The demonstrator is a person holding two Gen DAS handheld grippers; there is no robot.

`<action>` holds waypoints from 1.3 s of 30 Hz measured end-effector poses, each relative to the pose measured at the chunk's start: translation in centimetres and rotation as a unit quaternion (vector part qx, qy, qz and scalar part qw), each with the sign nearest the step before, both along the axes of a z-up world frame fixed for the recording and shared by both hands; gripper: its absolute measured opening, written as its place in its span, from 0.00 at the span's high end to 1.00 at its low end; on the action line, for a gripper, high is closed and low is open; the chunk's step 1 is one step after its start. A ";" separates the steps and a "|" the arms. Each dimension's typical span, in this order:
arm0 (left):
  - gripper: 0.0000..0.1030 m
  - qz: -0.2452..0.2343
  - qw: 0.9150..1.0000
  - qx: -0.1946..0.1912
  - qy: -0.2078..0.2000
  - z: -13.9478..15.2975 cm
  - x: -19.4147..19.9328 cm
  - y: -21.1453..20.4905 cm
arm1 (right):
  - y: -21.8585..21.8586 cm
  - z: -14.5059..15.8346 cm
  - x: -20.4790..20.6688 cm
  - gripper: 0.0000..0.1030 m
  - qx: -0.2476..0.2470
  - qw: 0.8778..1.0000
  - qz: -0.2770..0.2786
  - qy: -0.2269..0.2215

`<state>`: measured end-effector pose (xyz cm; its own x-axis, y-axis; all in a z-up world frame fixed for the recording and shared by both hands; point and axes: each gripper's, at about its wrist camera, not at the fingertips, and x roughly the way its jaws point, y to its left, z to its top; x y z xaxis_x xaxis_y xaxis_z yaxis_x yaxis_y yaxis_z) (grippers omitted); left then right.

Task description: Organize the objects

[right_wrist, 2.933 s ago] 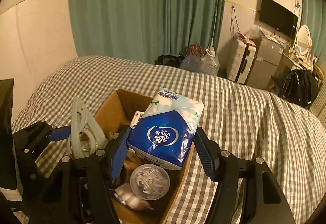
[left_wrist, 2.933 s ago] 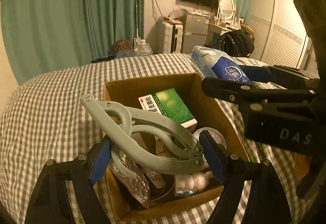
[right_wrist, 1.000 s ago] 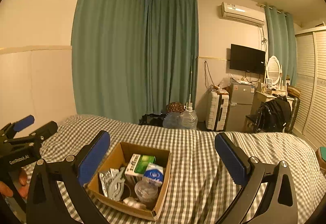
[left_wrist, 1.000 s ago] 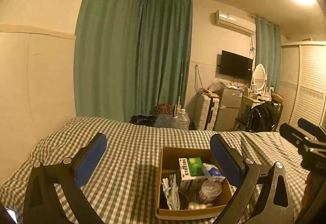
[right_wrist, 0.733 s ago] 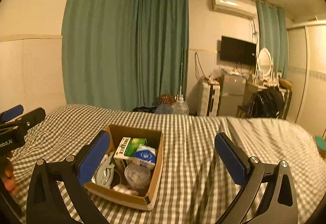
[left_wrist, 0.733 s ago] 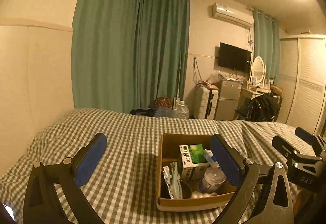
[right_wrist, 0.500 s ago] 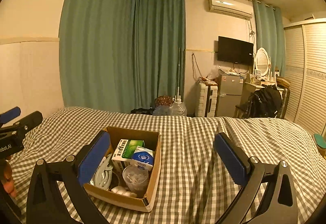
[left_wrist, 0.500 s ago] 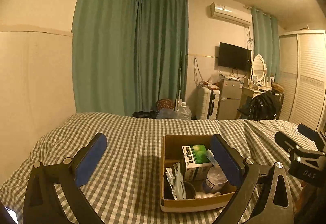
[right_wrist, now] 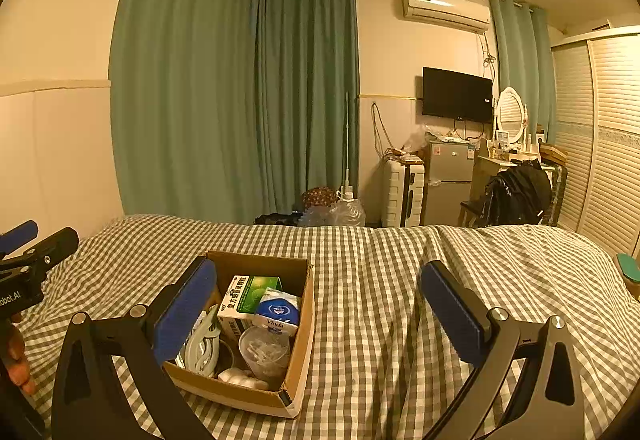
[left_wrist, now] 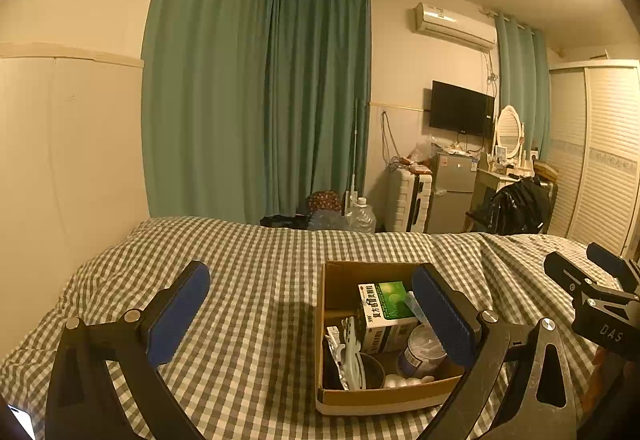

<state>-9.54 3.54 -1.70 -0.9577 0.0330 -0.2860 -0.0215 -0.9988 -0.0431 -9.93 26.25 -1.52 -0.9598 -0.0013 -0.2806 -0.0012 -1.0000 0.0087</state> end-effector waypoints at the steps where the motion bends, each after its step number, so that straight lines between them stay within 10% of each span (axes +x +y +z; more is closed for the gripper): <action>1: 0.00 0.000 1.000 -0.001 0.000 0.0 0.0 0.0 | 0.0 0.0 0.0 0.00 -0.001 1.000 0.001 -0.001; 39: 0.00 0.002 1.000 -0.007 -0.008 -0.4 -0.2 0.1 | -0.3 -0.6 -0.4 0.00 0.000 1.000 0.005 -0.017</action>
<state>-9.75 3.68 -2.07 -0.9529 0.0244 -0.3024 -0.0164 -0.9994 -0.0290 -10.31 26.00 -2.11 -0.9495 -0.0116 -0.3135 0.0089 -0.9999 0.0098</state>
